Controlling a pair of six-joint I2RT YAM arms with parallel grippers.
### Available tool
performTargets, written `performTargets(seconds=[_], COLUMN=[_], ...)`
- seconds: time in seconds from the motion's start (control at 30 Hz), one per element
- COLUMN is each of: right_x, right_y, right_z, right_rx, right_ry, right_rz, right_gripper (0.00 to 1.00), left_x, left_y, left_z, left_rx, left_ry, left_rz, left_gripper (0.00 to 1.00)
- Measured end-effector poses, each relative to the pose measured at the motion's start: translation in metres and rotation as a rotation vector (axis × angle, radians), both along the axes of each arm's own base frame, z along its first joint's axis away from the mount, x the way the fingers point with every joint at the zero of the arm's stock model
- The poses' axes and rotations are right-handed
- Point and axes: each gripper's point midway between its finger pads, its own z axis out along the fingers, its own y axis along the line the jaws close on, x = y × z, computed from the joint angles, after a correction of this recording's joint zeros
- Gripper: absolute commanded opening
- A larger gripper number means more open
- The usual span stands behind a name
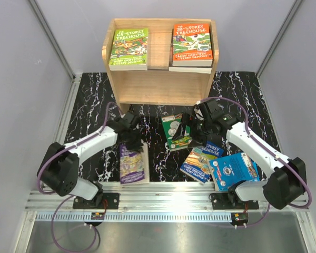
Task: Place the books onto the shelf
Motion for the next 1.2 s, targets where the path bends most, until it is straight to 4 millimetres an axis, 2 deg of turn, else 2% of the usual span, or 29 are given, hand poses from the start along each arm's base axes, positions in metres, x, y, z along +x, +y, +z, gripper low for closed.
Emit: performTargets(seconds=[0.03,0.07,0.1,0.13,0.17,0.2,0.27,0.37,0.6,0.67,0.83,0.9,0.97,1.2], right_x=[0.001,0.001,0.002,0.002,0.003,0.004,0.004,0.004,0.005,0.008,0.012,0.008,0.001,-0.003], right_y=[0.0,0.001,0.001,0.001,0.002,0.002,0.002,0.003,0.01,0.013,0.017,0.019,0.025,0.066], right_z=[0.0,-0.002,-0.003,-0.004,-0.005,-0.007,-0.012,-0.023,-0.061,-0.075,-0.116,-0.132,-0.141,-0.138], right_rx=[0.0,-0.001,-0.003,-0.004,-0.004,-0.004,-0.008,-0.013,-0.043,-0.059,-0.112,-0.128,-0.114,-0.002], right_ry=[0.0,0.001,0.002,0.004,0.005,0.005,0.013,0.027,0.089,0.113,0.172,0.193,0.229,0.203], right_rz=[0.0,0.001,0.002,0.002,0.003,0.003,0.003,0.004,0.018,0.025,0.047,0.061,0.076,0.14], right_gripper=[1.0,1.0,1.0,1.0,1.0,1.0,1.0,1.0,1.0,1.0,1.0,1.0,1.0,0.98], left_x=[-0.001,-0.001,0.001,0.004,0.006,0.009,0.015,0.012,-0.017,-0.028,-0.064,-0.074,-0.077,-0.055], left_y=[-0.016,-0.032,-0.045,-0.057,-0.068,-0.079,-0.097,-0.1,-0.047,-0.034,-0.008,-0.004,-0.012,-0.061], left_z=[0.006,0.013,0.02,0.027,0.034,0.041,0.056,0.066,0.07,0.056,-0.014,-0.032,-0.035,-0.028], left_rx=[-0.036,-0.073,-0.104,-0.127,-0.154,-0.176,-0.22,-0.229,-0.146,-0.128,-0.041,-0.02,-0.045,-0.241], left_ry=[-0.003,-0.003,-0.004,-0.012,-0.013,-0.019,-0.039,-0.052,-0.097,-0.085,0.058,0.099,0.125,0.075], left_rz=[-0.019,-0.033,-0.042,-0.055,-0.06,-0.067,-0.078,-0.089,-0.055,-0.048,-0.041,-0.046,-0.055,-0.086], left_gripper=[0.0,0.08,0.37,0.52,0.6,0.98,0.99,0.99,0.99,0.99,0.99,0.99,0.99,0.99])
